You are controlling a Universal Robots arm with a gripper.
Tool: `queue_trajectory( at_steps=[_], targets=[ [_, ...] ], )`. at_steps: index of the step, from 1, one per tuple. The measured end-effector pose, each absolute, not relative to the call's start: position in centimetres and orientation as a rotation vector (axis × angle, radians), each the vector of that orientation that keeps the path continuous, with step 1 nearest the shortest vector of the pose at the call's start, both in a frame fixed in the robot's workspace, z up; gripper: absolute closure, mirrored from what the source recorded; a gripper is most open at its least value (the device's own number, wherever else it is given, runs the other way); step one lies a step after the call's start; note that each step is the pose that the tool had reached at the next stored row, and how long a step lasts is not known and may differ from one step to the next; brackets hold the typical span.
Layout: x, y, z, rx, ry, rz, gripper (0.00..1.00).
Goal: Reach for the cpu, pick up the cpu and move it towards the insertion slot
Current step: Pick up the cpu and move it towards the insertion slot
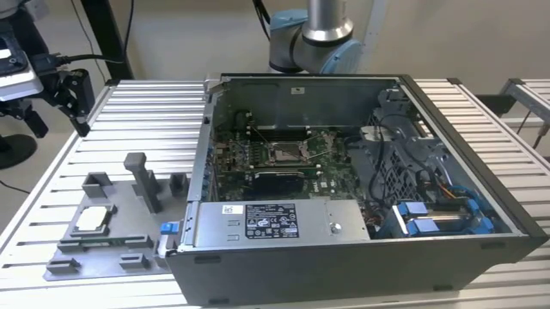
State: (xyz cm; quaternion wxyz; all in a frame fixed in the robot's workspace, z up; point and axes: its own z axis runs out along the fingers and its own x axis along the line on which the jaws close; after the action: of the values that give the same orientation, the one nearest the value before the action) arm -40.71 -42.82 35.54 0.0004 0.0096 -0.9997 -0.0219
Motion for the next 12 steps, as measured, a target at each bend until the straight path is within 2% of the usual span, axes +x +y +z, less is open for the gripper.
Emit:
queue_trajectory(
  at_steps=[12],
  targets=[
    [-40.7, -42.8, 33.7, 0.028, -3.140, -0.069, 0.00]
  ],
)
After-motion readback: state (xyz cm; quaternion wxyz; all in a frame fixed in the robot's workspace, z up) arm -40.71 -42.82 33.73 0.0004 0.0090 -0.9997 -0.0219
